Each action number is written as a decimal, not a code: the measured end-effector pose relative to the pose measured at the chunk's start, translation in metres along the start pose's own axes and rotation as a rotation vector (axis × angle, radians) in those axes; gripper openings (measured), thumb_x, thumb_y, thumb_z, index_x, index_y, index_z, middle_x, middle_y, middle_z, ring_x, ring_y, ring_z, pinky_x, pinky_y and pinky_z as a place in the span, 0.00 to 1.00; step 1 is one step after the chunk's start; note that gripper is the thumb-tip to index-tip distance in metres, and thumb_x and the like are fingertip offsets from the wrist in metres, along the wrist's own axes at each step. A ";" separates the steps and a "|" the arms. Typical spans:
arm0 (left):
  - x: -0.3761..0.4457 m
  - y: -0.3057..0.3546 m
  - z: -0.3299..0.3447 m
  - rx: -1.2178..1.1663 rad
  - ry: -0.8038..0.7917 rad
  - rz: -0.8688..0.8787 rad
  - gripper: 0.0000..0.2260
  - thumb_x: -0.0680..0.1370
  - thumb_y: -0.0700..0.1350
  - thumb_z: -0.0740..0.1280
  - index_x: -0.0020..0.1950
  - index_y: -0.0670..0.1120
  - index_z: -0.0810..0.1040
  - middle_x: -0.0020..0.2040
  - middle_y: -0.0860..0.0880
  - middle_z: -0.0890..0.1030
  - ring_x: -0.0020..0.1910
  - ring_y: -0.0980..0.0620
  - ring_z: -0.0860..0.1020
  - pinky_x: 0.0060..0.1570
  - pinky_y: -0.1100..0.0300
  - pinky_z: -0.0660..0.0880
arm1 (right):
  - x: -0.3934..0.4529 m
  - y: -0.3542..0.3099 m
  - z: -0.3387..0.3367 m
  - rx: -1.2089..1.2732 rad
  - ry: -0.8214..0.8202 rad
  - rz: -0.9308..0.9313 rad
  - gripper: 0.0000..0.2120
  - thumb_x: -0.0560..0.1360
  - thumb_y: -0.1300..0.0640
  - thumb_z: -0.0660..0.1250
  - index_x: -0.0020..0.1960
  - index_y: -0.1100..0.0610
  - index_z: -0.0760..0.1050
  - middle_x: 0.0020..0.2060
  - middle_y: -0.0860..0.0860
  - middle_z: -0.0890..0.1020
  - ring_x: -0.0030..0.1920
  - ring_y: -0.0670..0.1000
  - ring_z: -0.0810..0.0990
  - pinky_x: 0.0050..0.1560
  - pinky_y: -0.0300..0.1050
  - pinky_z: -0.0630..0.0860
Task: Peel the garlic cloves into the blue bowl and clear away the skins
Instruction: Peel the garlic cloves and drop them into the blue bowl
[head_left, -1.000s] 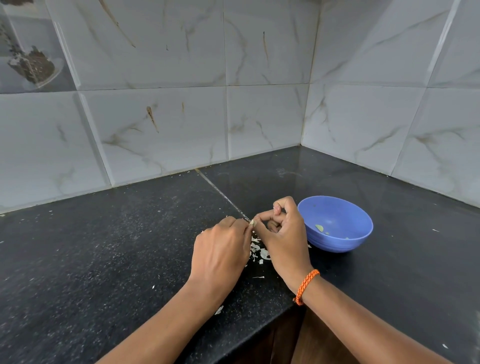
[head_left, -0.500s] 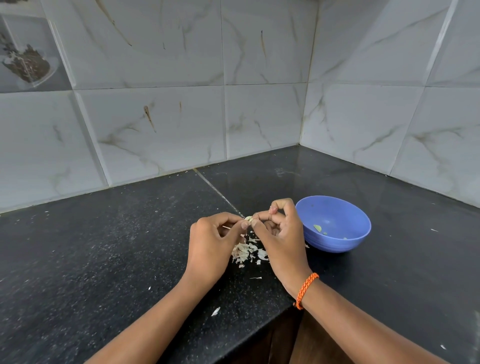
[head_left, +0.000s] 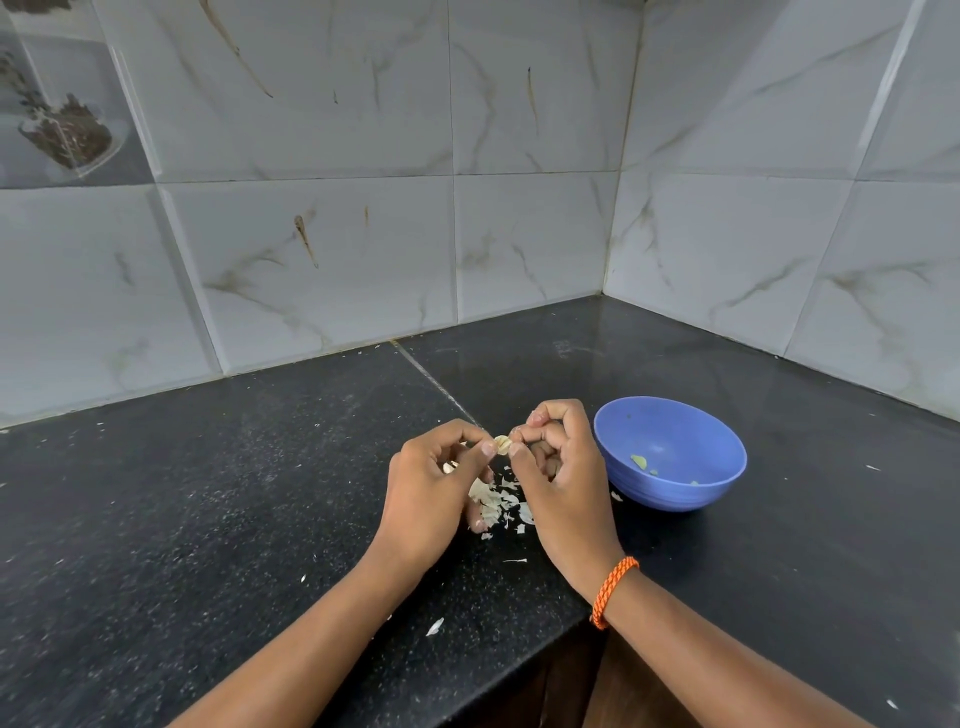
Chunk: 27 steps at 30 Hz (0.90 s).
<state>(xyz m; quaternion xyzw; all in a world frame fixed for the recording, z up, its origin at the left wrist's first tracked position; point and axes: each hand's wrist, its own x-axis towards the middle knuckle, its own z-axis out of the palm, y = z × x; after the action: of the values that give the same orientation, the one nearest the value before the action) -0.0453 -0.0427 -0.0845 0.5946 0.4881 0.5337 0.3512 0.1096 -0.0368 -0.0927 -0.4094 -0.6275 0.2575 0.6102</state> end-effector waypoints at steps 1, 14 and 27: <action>0.000 -0.001 0.000 0.011 0.004 0.008 0.07 0.85 0.48 0.71 0.49 0.50 0.86 0.39 0.47 0.83 0.24 0.45 0.79 0.30 0.60 0.72 | 0.000 0.001 0.000 -0.008 -0.016 0.003 0.13 0.81 0.66 0.69 0.59 0.52 0.71 0.46 0.44 0.83 0.45 0.51 0.82 0.47 0.45 0.80; -0.001 0.001 -0.003 0.159 0.129 0.139 0.04 0.81 0.45 0.77 0.48 0.53 0.87 0.44 0.56 0.88 0.25 0.48 0.83 0.32 0.56 0.80 | 0.001 -0.001 -0.002 0.063 -0.010 -0.028 0.19 0.77 0.65 0.74 0.62 0.52 0.71 0.40 0.48 0.82 0.37 0.51 0.76 0.42 0.41 0.76; -0.001 -0.001 -0.002 0.030 0.061 0.075 0.03 0.81 0.44 0.77 0.51 0.48 0.91 0.40 0.51 0.89 0.27 0.49 0.81 0.28 0.61 0.73 | -0.001 -0.002 -0.002 -0.013 -0.014 -0.090 0.20 0.78 0.61 0.77 0.63 0.51 0.71 0.41 0.48 0.83 0.36 0.53 0.76 0.42 0.41 0.75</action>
<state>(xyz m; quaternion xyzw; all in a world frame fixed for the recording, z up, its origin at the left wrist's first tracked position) -0.0471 -0.0431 -0.0853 0.6008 0.4840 0.5572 0.3071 0.1110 -0.0392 -0.0920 -0.3827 -0.6512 0.2286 0.6141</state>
